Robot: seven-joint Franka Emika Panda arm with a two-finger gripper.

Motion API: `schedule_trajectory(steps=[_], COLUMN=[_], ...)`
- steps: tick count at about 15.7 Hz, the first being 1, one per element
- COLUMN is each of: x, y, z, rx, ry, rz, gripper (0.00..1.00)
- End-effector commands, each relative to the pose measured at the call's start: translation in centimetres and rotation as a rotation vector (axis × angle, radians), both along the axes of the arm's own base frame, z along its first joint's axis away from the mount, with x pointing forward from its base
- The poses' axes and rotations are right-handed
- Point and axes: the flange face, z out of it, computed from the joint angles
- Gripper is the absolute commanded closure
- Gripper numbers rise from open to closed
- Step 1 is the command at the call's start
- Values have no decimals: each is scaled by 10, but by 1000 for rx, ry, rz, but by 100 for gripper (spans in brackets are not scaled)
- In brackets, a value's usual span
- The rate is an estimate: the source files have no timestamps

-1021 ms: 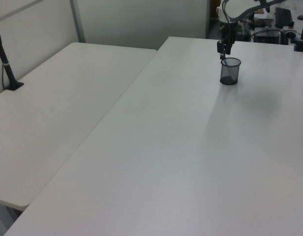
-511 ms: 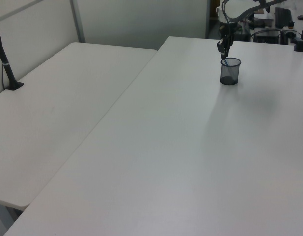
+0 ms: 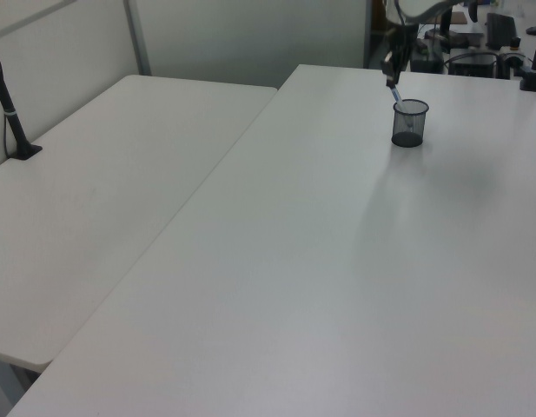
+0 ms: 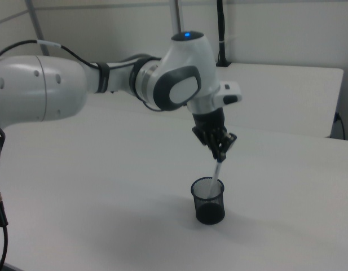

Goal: Remove the marker
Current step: 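Lift the marker up and out of the pen cup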

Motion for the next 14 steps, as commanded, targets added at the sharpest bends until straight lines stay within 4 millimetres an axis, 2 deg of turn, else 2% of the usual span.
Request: schedule_trajectory(steps=[1, 4, 5, 6, 8, 10, 14], x=[-11, -25, -31, -34, -31, -14, 3], y=[-1, 6, 12, 18, 41, 87, 144], z=[68, 120, 133, 136, 128, 103, 48], rx=[32, 55, 69, 93, 129, 151, 205], ry=[-132, -224, -236, -218, -153, -69, 110], rz=[-4, -13, -10, -6, 28, 105, 188], gripper=[88, 88, 87, 87, 87, 86, 84])
